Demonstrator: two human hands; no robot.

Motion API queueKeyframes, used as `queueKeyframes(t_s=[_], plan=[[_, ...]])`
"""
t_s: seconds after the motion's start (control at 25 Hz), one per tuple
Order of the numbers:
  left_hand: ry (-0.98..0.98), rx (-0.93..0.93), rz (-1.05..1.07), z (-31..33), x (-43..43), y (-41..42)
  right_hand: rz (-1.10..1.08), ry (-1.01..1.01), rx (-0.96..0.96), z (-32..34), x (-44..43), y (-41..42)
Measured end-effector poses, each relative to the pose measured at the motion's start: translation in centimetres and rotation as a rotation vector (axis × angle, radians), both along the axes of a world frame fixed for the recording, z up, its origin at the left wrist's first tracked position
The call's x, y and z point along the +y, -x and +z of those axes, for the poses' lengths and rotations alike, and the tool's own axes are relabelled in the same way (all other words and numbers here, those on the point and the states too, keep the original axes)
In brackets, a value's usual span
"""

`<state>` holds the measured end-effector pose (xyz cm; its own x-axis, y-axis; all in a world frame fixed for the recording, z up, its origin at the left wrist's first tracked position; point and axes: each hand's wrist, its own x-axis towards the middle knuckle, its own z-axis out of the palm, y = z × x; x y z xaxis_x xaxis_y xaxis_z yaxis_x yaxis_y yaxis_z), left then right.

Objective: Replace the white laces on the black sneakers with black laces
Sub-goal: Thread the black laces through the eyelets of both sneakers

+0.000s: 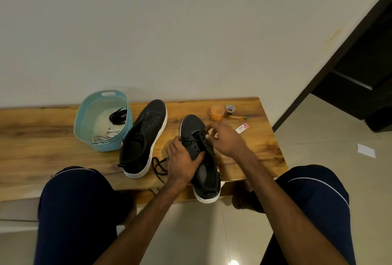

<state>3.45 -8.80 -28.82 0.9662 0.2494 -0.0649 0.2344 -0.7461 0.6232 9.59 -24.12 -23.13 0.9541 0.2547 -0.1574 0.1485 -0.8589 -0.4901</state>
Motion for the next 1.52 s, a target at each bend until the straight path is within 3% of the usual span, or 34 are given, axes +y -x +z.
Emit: queueKeyframes(t_s=[0.12,0.2,0.24,0.36,0.4,0.44,0.48,0.56,0.6,0.72,0.8,0.96,1.08,1.2,1.28,1.44,1.52], plan=[[-0.028,-0.038,0.006,-0.2,0.0,0.1,0.007,0.142,-0.007,-1.2,1.3,0.1],[-0.061,-0.050,0.028,-0.1,0.1,0.1,-0.048,0.090,0.008,-0.7,1.1,-0.1],[-0.078,-0.052,0.041,-0.1,0.1,0.1,-0.095,-0.041,0.003,0.1,0.6,-0.3],[-0.094,-0.059,0.063,-0.1,0.0,0.2,-0.316,-0.675,-0.037,4.2,-2.4,-1.3],[-0.087,-0.055,0.066,-0.1,0.0,0.3,-0.344,-0.784,-0.064,5.3,-3.7,-1.3],[-0.079,-0.045,0.067,0.0,0.0,0.3,-0.344,-0.758,-0.077,5.9,-5.0,-1.3],[-0.071,-0.030,0.065,0.0,0.0,0.3,-0.315,-0.589,-0.065,6.0,-5.9,-1.4],[-0.047,0.004,0.054,0.0,0.0,0.2,-0.203,-0.018,-0.004,4.4,-5.9,-1.1],[-0.034,0.018,0.042,0.1,0.0,0.1,-0.144,0.095,0.019,3.4,-4.9,-0.8],[0.018,0.046,-0.003,0.3,-0.1,0.0,0.009,0.020,0.043,0.7,-0.8,0.1],[0.037,0.047,-0.038,0.6,-0.2,0.1,0.063,0.093,-0.027,-0.5,0.8,0.0],[0.021,0.081,-0.124,0.7,-0.5,0.7,0.006,0.144,-0.002,-1.5,1.1,0.0],[-0.014,0.051,-0.071,0.5,-0.6,0.9,-0.007,0.302,0.104,-1.2,0.2,0.1],[-0.001,0.058,-0.020,0.5,-0.5,0.5,-0.028,0.424,0.092,-0.8,-0.5,0.3],[-0.016,0.042,-0.025,0.6,-0.5,0.5,-0.049,0.363,0.113,-0.8,-0.3,0.5],[-0.117,-0.049,-0.038,0.9,-0.3,0.3,-0.174,0.002,0.262,0.5,-1.1,0.4],[-0.173,-0.084,-0.043,1.2,0.1,0.0,-0.225,-0.046,0.242,1.9,-2.4,-0.1]])
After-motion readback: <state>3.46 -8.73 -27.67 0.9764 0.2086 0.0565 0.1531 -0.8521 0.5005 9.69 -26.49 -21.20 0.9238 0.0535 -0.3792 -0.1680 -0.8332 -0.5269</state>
